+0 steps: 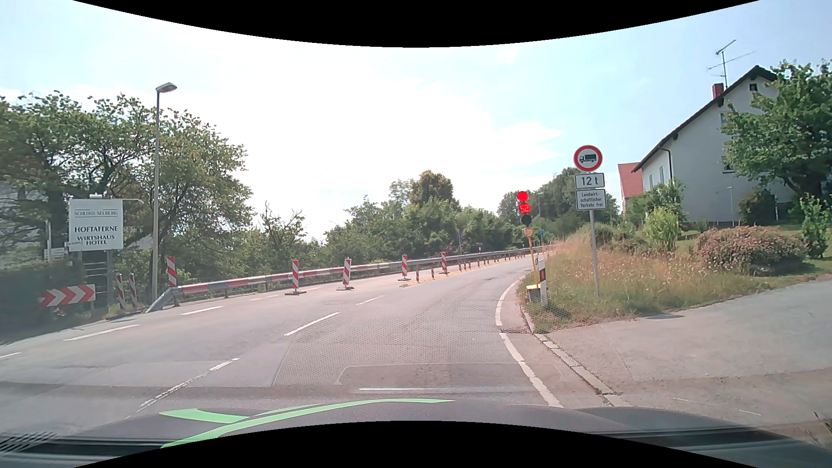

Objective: Follow the waypoints while adhering to traffic rules and regulations

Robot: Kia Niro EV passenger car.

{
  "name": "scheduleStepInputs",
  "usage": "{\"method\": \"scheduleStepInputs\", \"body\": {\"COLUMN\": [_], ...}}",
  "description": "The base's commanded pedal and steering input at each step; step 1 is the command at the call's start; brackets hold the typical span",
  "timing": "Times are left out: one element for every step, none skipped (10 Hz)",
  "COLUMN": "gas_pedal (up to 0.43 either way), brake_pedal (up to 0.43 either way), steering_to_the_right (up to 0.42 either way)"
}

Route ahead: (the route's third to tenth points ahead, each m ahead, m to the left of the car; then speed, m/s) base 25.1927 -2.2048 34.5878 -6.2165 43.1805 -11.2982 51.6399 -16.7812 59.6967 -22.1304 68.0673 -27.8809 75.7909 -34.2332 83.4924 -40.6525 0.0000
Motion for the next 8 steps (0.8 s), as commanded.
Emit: {"method": "scheduleStepInputs", "body": {"gas_pedal": [0.0,0.0,0.0,0.0,0.0,0.0,0.0,0.0], "brake_pedal": [0.317,0.317,0.317,0.317,0.317,0.317,0.317,0.317], "steering_to_the_right": [0.071,0.071,0.071,0.072,0.072,0.072,0.071,0.071]}}
